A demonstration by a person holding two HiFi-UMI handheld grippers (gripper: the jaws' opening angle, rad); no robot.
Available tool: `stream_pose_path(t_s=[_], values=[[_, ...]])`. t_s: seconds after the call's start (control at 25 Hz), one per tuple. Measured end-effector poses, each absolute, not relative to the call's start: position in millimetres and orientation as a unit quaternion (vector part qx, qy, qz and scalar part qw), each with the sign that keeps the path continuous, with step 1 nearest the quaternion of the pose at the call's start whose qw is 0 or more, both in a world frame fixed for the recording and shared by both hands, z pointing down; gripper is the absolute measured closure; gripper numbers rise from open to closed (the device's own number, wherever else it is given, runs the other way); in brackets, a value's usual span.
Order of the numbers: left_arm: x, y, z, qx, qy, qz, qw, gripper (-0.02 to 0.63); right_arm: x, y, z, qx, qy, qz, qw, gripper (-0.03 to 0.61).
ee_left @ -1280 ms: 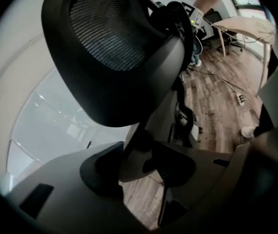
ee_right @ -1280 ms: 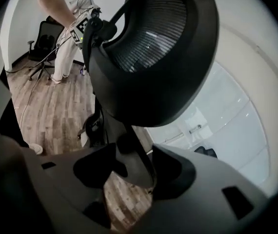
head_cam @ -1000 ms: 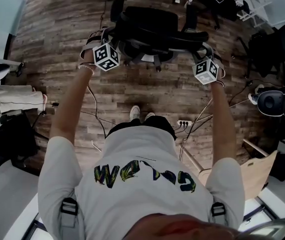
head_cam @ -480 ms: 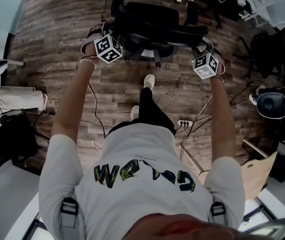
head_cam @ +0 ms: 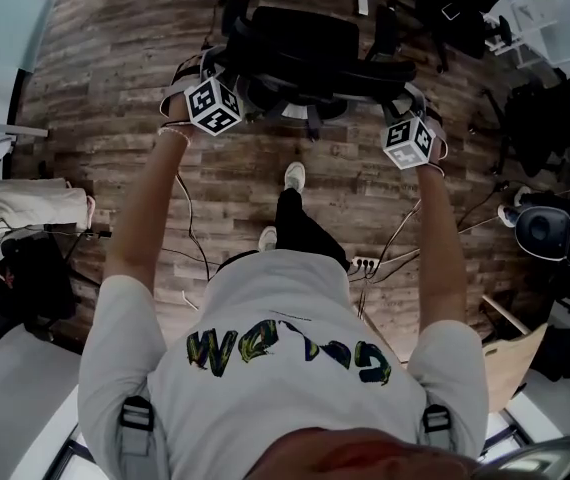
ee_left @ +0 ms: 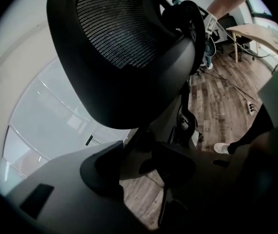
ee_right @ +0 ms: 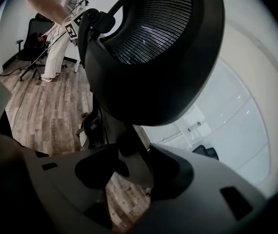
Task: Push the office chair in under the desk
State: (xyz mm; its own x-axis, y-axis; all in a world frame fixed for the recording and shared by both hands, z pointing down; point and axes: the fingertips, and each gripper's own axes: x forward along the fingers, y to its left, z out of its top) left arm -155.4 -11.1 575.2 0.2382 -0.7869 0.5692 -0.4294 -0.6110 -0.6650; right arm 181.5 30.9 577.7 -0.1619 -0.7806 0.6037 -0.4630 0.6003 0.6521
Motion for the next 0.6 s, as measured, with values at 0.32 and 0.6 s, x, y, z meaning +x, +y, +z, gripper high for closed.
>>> stream_pose_path(t_s=[0.32, 0.6], values=[[-161.6, -81.4, 575.4, -0.762, 0.409, -0.470, 0.176, 0.429, 176.4, -38.7, 577.4, 0.411, -0.749, -0.165, 0.493, 0.374], [-144.9, -130.6, 575.2, -0.757, 0.414, -0.476, 0.170, 0.428, 193.4, -93.2, 577.1, 0.404, -0.753, -0.165, 0.492, 0.374]])
